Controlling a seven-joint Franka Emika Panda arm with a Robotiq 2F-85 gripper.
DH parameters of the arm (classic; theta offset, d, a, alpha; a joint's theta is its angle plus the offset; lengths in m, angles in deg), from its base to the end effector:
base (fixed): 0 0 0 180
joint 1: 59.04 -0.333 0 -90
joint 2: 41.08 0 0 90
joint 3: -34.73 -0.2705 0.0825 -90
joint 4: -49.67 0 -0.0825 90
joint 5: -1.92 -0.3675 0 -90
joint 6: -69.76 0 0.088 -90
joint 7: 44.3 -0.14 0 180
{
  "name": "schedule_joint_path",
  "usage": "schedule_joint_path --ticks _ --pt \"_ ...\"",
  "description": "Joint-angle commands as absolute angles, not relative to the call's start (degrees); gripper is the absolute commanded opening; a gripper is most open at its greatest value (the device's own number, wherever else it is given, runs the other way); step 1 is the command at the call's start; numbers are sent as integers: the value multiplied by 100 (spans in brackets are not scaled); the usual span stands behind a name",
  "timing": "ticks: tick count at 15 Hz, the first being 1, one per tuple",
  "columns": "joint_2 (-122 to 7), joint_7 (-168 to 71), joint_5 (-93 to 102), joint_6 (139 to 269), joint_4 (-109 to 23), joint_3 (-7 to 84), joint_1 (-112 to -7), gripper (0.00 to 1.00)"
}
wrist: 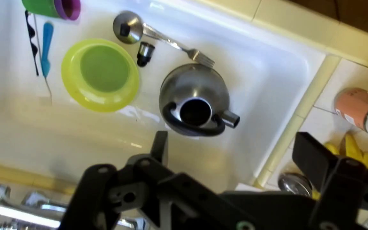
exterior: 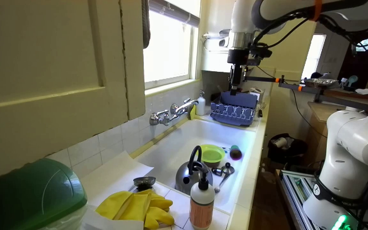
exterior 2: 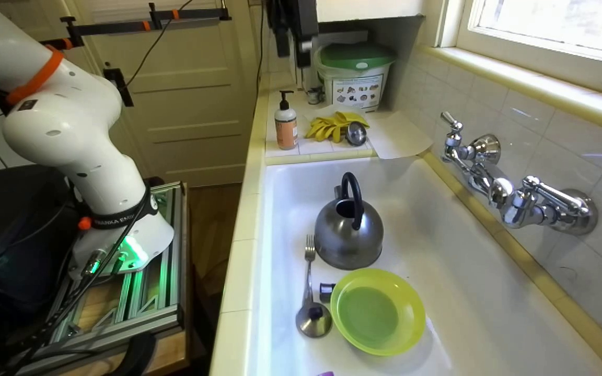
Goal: Put the grey oven mitt on the left side of the countertop.
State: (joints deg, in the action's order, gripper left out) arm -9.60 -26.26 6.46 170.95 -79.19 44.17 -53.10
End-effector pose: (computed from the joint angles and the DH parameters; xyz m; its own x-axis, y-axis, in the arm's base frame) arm 0.3845 -0.1209 0.5040 0.9949 0.0809 0.0601 0.0803 -0.9967 0.0120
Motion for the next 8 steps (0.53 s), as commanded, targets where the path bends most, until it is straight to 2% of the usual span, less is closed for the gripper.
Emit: schedule_joint_path --ticks 1,6,8 --pt "-330 -3080 409 16985 -7423 4037 -5594 100" --pt "-177 -3342 -346 17221 -6265 3878 -6102 100" --pt "-146 -3290 -191 17198 -6343 3839 -6055 100"
